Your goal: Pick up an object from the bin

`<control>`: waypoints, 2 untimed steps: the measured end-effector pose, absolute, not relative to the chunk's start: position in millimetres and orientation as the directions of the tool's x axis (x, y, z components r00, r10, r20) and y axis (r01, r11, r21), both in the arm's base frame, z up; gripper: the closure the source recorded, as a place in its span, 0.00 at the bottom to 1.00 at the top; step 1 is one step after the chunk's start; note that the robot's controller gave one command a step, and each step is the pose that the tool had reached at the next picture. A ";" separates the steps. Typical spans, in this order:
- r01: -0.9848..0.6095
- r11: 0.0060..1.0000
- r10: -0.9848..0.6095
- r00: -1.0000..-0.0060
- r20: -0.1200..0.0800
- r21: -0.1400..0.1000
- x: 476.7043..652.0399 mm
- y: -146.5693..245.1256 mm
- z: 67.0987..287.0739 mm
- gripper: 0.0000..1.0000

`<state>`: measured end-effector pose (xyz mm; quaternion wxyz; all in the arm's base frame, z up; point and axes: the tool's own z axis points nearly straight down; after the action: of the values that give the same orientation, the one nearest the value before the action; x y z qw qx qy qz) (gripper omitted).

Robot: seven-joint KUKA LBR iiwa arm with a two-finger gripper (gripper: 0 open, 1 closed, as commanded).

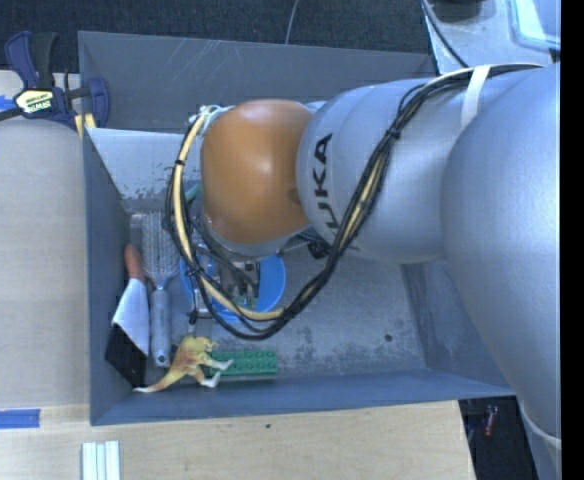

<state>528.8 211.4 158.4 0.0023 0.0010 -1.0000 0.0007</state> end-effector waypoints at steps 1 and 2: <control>-0.001 1.000 -0.001 -1.000 -0.002 0.001 530.7 211.0 162.0 0.00; -0.120 0.993 -0.120 -0.993 -0.011 0.003 496.1 189.1 93.1 0.00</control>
Offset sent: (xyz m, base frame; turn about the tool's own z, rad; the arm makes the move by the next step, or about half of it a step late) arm -0.0460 -0.0295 -0.0884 -0.1548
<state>496.1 189.1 93.1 -0.0052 0.0602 -0.9982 -0.0017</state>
